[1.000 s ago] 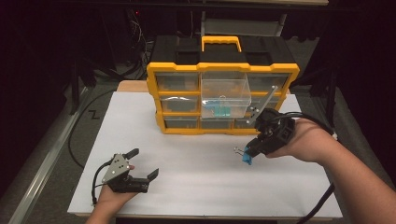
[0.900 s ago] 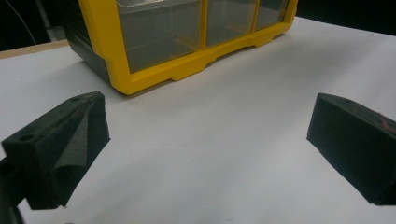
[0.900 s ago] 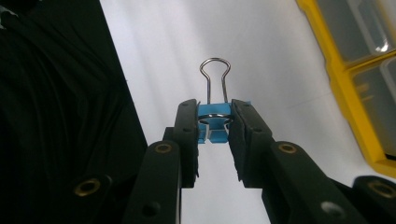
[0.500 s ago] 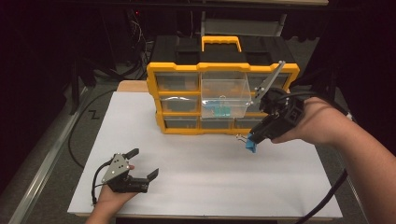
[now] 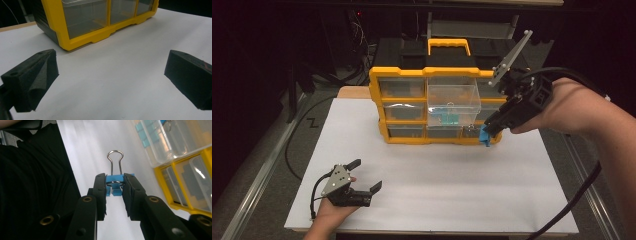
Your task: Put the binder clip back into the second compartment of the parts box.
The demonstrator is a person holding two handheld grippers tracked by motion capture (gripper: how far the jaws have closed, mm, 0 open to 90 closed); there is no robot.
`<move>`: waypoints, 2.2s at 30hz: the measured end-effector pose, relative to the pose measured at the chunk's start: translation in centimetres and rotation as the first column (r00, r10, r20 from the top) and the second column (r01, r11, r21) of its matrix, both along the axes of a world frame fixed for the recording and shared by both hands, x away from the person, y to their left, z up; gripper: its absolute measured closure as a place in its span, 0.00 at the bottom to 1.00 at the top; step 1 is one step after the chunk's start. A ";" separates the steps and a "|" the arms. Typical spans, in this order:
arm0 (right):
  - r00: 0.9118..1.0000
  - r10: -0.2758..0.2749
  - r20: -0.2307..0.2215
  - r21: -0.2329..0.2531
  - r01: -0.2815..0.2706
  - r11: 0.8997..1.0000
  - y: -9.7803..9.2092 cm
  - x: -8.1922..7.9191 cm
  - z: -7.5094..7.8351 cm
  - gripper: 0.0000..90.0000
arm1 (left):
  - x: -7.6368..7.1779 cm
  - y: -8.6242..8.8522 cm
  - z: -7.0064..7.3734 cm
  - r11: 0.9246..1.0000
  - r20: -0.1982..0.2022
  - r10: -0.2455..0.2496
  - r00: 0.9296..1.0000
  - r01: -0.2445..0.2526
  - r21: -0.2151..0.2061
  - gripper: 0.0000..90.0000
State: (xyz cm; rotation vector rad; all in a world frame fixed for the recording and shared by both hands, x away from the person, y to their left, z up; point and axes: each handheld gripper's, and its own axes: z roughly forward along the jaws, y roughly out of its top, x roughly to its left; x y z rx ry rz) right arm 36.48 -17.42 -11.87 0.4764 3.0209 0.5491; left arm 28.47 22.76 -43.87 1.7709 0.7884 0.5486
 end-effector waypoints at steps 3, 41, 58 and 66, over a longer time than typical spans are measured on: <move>1.000 0.004 0.011 -0.004 -0.004 1.000 0.2 0.0 1.0 0.83 | 0.0 0.0 0.0 1.000 0.000 0.002 1.000 -0.002 -0.002 0.00; 0.994 -0.060 0.088 -0.045 0.064 0.997 5.5 7.4 3.1 0.82 | 0.0 0.3 0.1 1.000 -0.001 -0.005 1.000 0.005 -0.011 0.00; 0.974 -0.171 0.148 -0.018 0.175 0.984 -0.9 1.2 -2.6 0.00 | 0.0 0.0 0.0 1.000 -0.011 -0.006 1.000 0.006 -0.003 0.00; 0.967 -0.225 0.116 0.009 0.225 0.974 -2.7 0.4 -14.5 0.00 | 0.1 0.0 -0.1 1.000 -0.021 0.003 1.000 -0.002 0.004 0.00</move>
